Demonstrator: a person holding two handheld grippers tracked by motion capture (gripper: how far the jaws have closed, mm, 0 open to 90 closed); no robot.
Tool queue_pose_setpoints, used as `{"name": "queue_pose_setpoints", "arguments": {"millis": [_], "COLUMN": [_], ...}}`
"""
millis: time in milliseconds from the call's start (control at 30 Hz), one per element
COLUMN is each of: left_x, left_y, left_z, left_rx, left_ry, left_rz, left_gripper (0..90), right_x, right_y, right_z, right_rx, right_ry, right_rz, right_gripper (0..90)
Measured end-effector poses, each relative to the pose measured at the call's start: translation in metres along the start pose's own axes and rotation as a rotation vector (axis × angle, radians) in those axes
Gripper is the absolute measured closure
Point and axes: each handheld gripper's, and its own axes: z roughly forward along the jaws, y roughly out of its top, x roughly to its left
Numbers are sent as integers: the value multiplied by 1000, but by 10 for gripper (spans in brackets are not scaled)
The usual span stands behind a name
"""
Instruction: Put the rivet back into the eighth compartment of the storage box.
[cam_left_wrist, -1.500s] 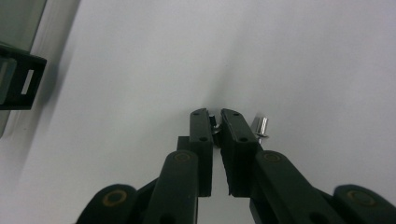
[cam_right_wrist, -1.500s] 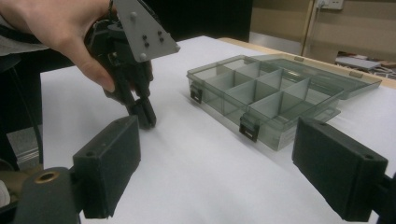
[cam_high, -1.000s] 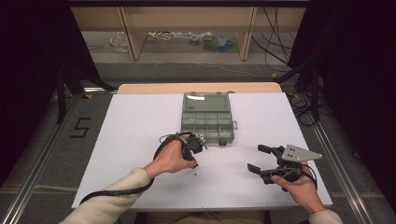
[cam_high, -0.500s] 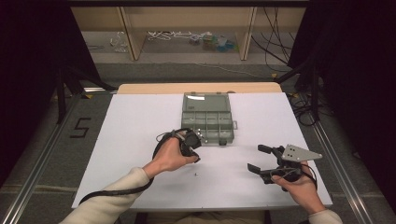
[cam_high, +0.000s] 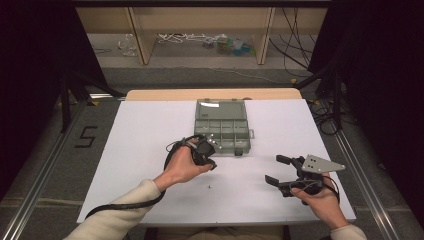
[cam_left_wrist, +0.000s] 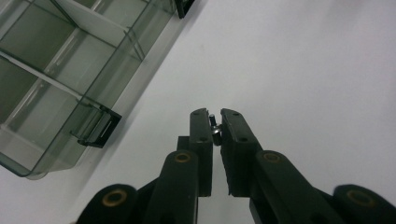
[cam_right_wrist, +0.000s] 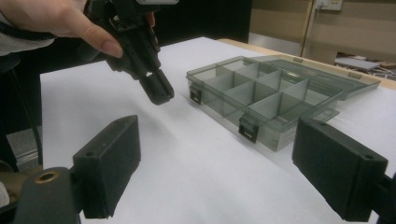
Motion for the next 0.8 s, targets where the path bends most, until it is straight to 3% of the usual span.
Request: {"name": "queue_pose_setpoints", "arguments": {"millis": [300, 467, 500, 533, 567, 600, 800], "left_x": [-2, -1, -1, -1, 0, 0, 3], "left_y": [2, 3, 4, 4, 4, 5, 7], "left_z": [0, -1, -1, -1, -2, -2, -4], "left_rx": [-53, -73, -79, -79, -85, -93, -121], "left_ry": [-8, -1, 0, 0, 4, 7, 16], "left_rz": [-33, -29, -24, -24, -20, -16, -17], "left_gripper": [831, 831, 831, 831, 831, 831, 831], "right_x": [0, 0, 1, 1, 0, 1, 0], "right_y": [0, 0, -1, -1, 0, -1, -1], "right_z": [0, 0, 3, 3, 0, 3, 3], "right_rx": [0, -1, -36, -36, 2, -37, -35], "right_ry": [0, -1, -3, -3, 0, -4, -5], "right_rz": [1, 1, 12, 12, 5, 12, 12], "right_gripper": [165, 165, 165, 165, 165, 165, 165]}}
